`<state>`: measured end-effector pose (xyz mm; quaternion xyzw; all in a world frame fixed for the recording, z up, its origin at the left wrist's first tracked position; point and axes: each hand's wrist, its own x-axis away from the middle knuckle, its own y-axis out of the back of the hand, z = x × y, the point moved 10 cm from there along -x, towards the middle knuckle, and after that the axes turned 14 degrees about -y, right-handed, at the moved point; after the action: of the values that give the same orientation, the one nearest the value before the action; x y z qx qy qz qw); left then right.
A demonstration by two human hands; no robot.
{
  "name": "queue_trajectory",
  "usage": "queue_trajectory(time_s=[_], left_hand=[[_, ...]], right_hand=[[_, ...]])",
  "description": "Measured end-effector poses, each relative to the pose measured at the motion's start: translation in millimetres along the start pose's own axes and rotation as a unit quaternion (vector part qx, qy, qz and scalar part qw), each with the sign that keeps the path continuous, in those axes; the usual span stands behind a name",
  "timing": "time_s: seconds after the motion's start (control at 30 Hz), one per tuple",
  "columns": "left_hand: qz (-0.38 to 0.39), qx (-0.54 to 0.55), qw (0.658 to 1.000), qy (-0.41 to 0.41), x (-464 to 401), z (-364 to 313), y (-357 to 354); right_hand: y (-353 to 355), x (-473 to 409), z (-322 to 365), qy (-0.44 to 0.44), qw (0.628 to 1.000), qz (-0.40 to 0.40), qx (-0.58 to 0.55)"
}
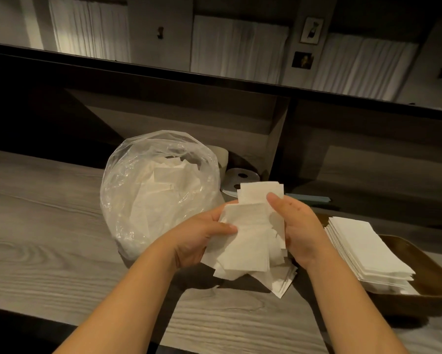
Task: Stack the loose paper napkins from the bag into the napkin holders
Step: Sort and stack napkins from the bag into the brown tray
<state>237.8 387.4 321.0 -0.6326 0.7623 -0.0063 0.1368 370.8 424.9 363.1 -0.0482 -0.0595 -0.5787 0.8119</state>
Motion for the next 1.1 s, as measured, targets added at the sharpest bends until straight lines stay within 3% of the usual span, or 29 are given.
queue_trajectory(time_s=[0.1, 0.23, 0.33, 0.4, 0.43, 0.5, 0.57, 0.7, 0.83, 1.0, 1.1], left_hand=[[-0.004, -0.012, 1.0, 0.016, 1, 5, 2], [-0.05, 0.007, 0.999, 0.013, -1, 5, 9], [-0.096, 0.022, 0.995, 0.011, -2, 3, 16], [-0.103, 0.023, 0.994, 0.006, -4, 2, 17], [-0.1, 0.027, 0.995, 0.003, -5, 1, 16], [-0.087, 0.026, 0.996, -0.002, -5, 1, 12], [-0.082, 0.034, 0.996, -0.002, -6, 2, 9], [-0.111, 0.093, 0.989, 0.029, -4, 8, 12], [-0.114, 0.099, 0.988, 0.028, -4, 10, 14], [-0.139, 0.142, 0.98, 0.032, -4, 11, 18], [-0.137, 0.17, 0.975, 0.046, -4, 15, 17]], right_hand=[[12, 1, 6, 0.028, 0.998, -0.057, 0.004], [49, 18, 24, 0.117, 0.967, -0.179, -0.136], [45, 26, 32, 0.132, 0.963, -0.107, -0.21], [20, 22, 27, 0.094, 0.984, -0.031, -0.15], [8, 18, 22, 0.085, 0.994, -0.021, -0.064], [-10, 10, 15, 0.101, 0.981, -0.052, 0.155], [-16, 2, 9, 0.11, 0.958, -0.085, 0.249], [4, -6, -1, 0.049, 0.971, -0.121, 0.2], [7, -10, -18, -0.038, 0.982, -0.063, 0.175], [16, -7, -12, -0.032, 0.976, -0.089, 0.197], [12, -8, -14, -0.03, 0.982, -0.065, 0.176]])
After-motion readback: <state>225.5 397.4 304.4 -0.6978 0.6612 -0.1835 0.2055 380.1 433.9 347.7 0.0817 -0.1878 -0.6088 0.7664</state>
